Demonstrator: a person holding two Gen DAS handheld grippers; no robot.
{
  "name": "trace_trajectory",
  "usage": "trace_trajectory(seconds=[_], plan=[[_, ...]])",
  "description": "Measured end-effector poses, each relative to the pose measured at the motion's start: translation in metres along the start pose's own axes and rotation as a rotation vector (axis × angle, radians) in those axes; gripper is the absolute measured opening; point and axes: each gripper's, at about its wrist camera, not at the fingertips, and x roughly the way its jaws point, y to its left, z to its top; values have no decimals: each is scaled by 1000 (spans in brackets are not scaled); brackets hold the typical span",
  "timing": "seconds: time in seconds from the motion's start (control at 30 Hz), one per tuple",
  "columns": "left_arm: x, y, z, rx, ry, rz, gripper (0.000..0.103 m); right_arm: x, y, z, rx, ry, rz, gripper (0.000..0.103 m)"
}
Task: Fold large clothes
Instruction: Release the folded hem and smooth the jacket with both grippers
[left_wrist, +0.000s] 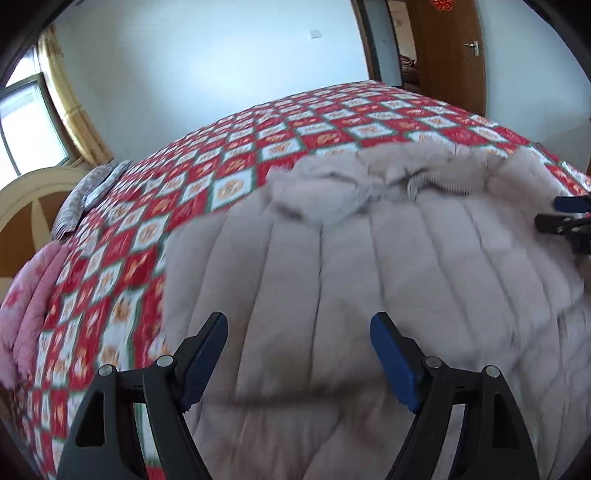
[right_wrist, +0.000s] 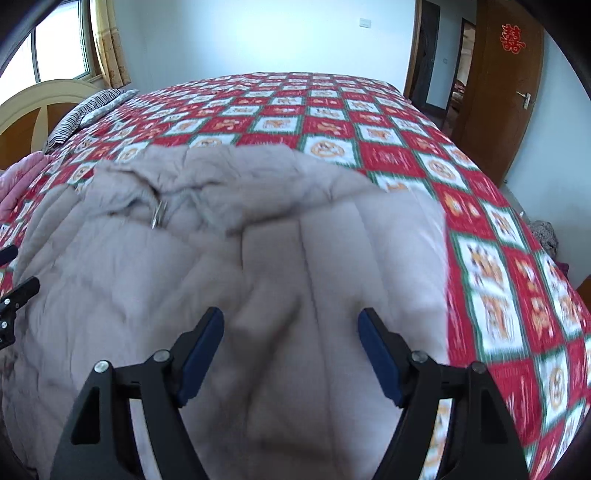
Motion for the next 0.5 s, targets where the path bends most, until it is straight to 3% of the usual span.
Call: trace_trajectory(seconds=[0.17, 0.5], plan=[[-38, 14, -57, -70, -3, 0, 80, -29, -2, -48, 9, -6, -32, 83], [-78, 16, -140, -88, 21, 40, 80, -72, -10, -122, 50, -14, -68, 83]])
